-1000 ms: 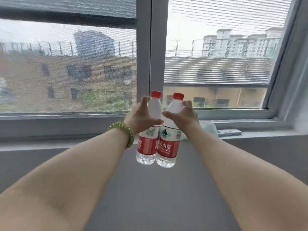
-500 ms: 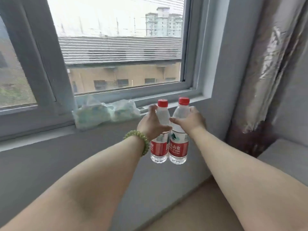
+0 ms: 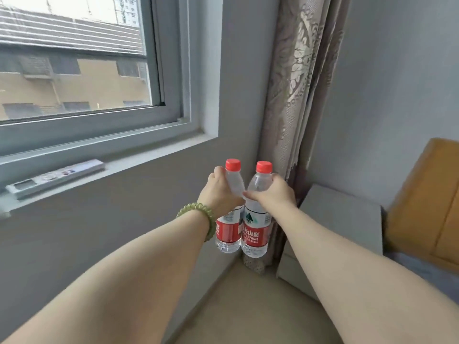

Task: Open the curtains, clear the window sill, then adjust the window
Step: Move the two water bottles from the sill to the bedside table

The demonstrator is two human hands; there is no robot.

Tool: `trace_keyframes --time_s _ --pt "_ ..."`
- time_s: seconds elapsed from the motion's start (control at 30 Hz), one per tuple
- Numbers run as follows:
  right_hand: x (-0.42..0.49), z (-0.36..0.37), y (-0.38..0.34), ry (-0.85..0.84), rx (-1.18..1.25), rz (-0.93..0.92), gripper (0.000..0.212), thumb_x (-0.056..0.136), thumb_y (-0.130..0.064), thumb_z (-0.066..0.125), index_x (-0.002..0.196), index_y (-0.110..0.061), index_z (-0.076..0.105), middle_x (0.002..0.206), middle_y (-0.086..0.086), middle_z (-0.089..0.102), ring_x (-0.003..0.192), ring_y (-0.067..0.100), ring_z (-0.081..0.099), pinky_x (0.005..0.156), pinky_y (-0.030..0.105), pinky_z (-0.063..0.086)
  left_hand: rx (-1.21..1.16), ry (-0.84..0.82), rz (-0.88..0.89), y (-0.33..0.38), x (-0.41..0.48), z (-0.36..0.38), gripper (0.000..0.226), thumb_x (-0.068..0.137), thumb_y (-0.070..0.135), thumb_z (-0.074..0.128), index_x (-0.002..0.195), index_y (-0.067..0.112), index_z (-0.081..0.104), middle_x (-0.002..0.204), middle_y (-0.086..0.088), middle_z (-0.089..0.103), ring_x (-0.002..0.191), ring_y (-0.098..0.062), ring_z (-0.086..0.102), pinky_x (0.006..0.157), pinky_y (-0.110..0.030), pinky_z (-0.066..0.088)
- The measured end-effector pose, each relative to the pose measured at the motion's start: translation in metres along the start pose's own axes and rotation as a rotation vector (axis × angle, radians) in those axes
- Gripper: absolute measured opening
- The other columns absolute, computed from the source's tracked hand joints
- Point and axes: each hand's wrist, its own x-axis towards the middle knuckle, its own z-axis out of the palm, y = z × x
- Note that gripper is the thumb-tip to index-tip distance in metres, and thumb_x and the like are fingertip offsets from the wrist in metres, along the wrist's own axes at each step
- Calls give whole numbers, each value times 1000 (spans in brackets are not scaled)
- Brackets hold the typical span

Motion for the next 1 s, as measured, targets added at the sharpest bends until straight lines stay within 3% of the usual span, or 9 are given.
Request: trace_keyframes --time_s 0.2,0.4,0.53,0.67,0.77,0.9,1.0 --pt "118 -17 37 45 45 83 69 65 -35 82 124 -20 50 125 6 60 116 28 57 86 30 44 98 -116 70 21 120 62 67 68 19 75 124 10 39 122 -6 47 108 -28 55 89 -40 50" --pt "223 -52 87 96 77 170 64 63 -32 82 118 -18 51 120 5 62 111 28 58 82 30 44 210 -219 167 52 223 144 56 66 31 71 113 16 46 111 0 54 102 -24 59 86 -44 53" --pt "296 -80 124 104 53 201 64 63 -33 83 116 -15 52 120 7 63 111 28 59 86 33 46 154 -230 154 80 277 201 53 74 21 70 118 9 43 115 -7 54 103 -27 59 88 -40 52" --pt "381 -111 169 102 42 179 65 62 -32 83 117 -15 53 119 6 64 110 27 60 85 33 46 186 -226 155 116 334 264 40 89 13 55 123 2 38 122 -14 53 110 -31 58 91 -35 46" --pt "439 -137 200 66 29 173 66 61 -31 84 116 -15 52 118 6 64 110 28 60 89 36 49 198 -248 82 143 375 309 53 82 15 64 125 5 36 116 -9 51 111 -27 57 89 -32 46" --pt "502 -168 232 32 14 187 64 60 -31 84 114 -14 52 115 7 65 108 29 61 89 40 51 131 -237 -19 169 419 360 65 73 15 70 127 13 35 103 -4 53 97 -25 57 79 -33 49" --pt "548 -192 256 -7 25 202 63 65 -28 83 117 -14 51 116 7 64 109 29 60 90 40 50 90 -263 -53 188 455 400 69 74 16 72 131 15 34 113 -7 58 100 -24 57 83 -34 48"
